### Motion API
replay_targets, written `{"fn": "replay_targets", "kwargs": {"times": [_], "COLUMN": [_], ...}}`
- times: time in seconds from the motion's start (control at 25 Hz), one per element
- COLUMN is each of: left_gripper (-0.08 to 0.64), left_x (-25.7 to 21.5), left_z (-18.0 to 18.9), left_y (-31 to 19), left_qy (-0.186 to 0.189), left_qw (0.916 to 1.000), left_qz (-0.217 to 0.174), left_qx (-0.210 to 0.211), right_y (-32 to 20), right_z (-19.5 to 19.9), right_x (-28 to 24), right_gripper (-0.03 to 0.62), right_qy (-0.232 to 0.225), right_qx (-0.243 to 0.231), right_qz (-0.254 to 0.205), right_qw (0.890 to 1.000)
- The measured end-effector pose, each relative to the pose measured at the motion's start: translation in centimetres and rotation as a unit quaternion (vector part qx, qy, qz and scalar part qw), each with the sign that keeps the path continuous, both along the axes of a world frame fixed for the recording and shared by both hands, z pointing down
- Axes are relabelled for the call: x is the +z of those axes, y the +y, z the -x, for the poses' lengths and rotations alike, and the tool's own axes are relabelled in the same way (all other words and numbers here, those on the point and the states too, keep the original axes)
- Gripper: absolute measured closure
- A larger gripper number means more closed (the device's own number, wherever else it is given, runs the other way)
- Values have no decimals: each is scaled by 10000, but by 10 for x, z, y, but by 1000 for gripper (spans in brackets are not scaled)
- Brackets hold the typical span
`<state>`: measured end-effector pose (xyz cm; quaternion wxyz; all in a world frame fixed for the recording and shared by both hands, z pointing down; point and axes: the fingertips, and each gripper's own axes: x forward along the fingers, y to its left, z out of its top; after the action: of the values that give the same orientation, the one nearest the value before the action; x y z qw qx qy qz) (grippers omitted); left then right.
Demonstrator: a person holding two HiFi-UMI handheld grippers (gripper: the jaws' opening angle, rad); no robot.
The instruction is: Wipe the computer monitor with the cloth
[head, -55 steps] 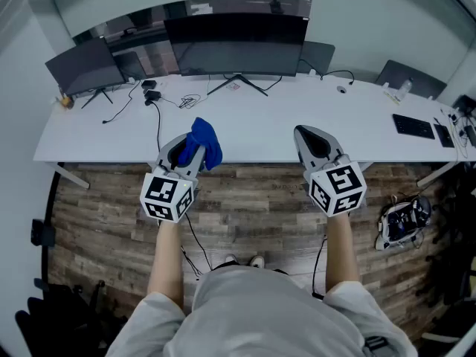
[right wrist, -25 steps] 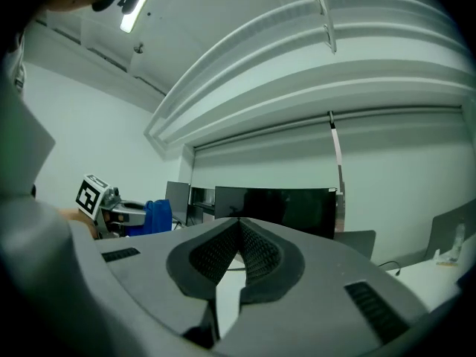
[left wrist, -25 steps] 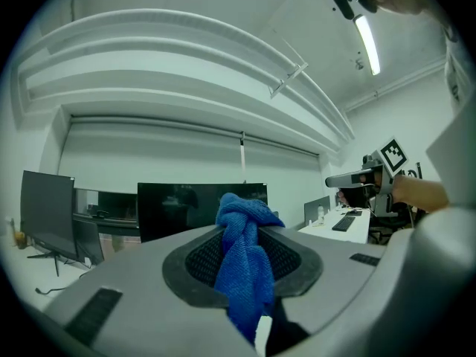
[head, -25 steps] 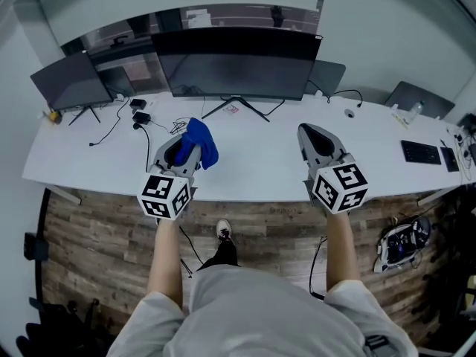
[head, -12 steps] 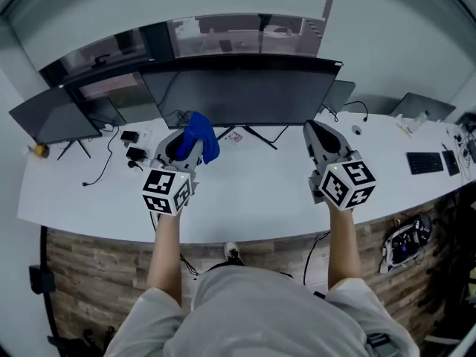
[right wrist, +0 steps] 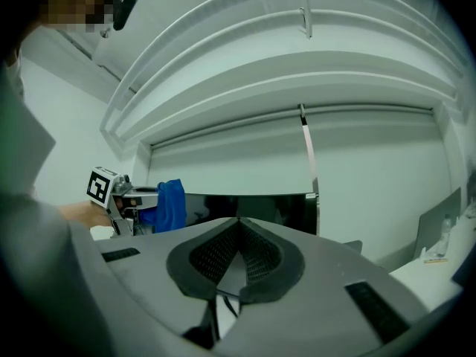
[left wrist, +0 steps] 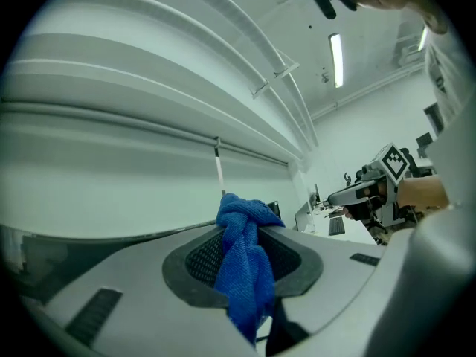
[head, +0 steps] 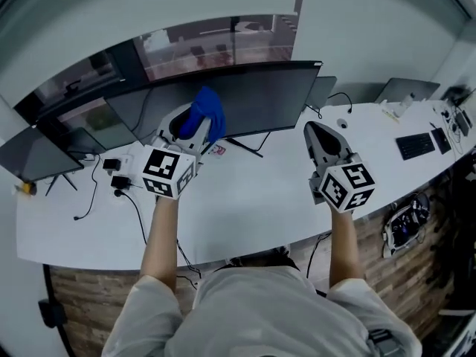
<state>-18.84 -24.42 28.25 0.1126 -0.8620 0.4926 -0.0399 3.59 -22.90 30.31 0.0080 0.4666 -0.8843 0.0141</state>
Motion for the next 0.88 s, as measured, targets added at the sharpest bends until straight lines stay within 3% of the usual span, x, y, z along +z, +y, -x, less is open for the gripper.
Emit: {"fn": "replay_targets", "kwargs": {"times": [0.24,0.52,0.68,0.88], "left_gripper": [439,437,437,437], "left_x": [-51,-97,-96,-63], "left_z": [-75,-175,-228,-286], "left_y": [-51,-100,-132,-172], "left_qy": [-672,-1336,-1997,-2994], "left_qw": [9953,9810,9696,9462], "left_qz": [-502,-1057,-981,-493], "left_qx": [494,929,1017,1124], "right_y": [-26,-36,-40,-53], "right_z": [-58,-118,-144,-172], "right_x": [-4,5,9,11], "right_gripper": [580,580,580,578], "right_qy": [-3,223,255,-58], "right_qx": [551,746,740,602], "right_qz": [38,139,132,226], "right_qw": [9985,9969,9968,9979]}}
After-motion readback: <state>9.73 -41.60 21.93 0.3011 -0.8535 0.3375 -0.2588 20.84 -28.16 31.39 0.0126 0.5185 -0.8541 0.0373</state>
